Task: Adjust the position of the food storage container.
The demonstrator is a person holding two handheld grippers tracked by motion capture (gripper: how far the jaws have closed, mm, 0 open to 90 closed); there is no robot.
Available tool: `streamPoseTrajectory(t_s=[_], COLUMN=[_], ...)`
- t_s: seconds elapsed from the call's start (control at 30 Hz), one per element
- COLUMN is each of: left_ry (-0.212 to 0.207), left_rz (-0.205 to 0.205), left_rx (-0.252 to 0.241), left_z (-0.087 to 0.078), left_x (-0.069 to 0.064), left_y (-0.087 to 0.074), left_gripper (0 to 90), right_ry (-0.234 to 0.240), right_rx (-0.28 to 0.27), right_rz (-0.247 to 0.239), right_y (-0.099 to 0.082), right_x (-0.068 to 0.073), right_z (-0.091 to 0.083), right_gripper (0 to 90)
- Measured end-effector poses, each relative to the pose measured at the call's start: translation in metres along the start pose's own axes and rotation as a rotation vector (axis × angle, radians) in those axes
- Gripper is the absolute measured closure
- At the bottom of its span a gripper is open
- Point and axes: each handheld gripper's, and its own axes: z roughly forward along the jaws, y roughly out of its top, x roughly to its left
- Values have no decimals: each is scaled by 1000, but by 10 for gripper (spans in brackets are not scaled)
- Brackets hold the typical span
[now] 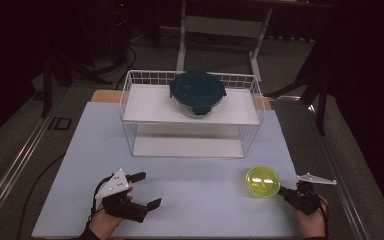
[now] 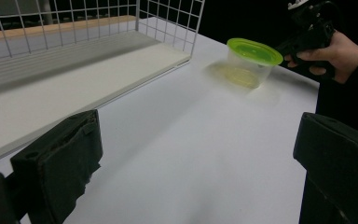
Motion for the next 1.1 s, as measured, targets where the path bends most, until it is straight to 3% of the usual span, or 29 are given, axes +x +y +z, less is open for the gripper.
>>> streamPoseTrajectory(t_s=[0.23,1.1], left_ry=[0,0], left_rz=[-3,-3], left_rx=[-3,-3], left_z=[0,0], left_x=[0,0], left_y=[0,0], left_gripper=[9,9], right_ry=[21,95], right_rx=[22,86], right_rz=[8,-66], right_y=[-3,6], right_x=[3,37], right_z=[6,28], right_gripper=[899,900])
